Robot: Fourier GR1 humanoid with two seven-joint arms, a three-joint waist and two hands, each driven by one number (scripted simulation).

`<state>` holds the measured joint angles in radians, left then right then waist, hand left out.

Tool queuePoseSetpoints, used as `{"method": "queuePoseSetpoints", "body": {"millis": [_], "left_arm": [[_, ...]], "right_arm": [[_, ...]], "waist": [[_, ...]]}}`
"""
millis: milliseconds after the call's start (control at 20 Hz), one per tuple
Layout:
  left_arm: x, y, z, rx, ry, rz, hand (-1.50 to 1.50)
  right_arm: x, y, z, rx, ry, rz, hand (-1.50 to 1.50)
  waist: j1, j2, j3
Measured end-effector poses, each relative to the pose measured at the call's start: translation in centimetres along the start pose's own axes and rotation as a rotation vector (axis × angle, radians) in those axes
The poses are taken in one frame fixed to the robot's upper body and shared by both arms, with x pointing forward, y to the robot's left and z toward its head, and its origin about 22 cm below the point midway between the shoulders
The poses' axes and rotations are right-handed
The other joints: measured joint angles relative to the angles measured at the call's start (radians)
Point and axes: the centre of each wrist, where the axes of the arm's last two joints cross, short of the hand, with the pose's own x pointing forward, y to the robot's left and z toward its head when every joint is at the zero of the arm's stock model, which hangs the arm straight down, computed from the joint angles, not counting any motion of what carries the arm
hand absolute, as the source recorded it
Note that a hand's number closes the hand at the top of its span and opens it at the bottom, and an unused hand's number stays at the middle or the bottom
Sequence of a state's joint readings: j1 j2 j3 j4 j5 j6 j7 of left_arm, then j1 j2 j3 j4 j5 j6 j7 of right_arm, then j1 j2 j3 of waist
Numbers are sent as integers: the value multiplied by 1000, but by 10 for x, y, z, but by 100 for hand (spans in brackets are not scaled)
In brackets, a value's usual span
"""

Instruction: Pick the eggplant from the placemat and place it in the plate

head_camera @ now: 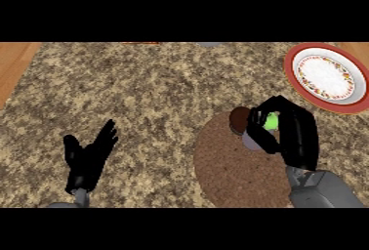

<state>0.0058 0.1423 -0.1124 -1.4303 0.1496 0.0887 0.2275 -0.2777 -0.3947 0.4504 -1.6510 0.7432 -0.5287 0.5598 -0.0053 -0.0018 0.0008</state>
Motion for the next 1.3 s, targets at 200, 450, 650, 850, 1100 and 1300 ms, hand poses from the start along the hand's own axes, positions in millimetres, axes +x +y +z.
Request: {"method": "queuePoseSetpoints", "body": {"millis": [200, 450, 650, 850, 1100, 1300], "left_arm": [[-4, -3, 4, -3, -12, 0, 0], [-5, -4, 4, -10, -23, -6, 0], [-5, -6, 3, -15, -28, 0, 0], [-3, -7, 3, -22, -21, -3, 0], [-1, -8, 0, -40, -30, -4, 0], [3, -10, -2, -53, -38, -13, 0]], "right_arm": [[-19, -11, -9, -95, 73, -88, 150], [-60, -29, -35, -199, 126, -175, 150], [-104, -35, -57, -273, 150, -153, 150], [-138, -50, -84, -367, 168, -123, 150], [-173, -77, -116, -428, 189, -106, 150], [-195, -95, -128, -458, 198, -102, 150]], "waist": [[4, 1, 1], [10, 3, 2], [18, 6, 2], [26, 8, 2], [44, 16, 3], [58, 23, 5]]}}
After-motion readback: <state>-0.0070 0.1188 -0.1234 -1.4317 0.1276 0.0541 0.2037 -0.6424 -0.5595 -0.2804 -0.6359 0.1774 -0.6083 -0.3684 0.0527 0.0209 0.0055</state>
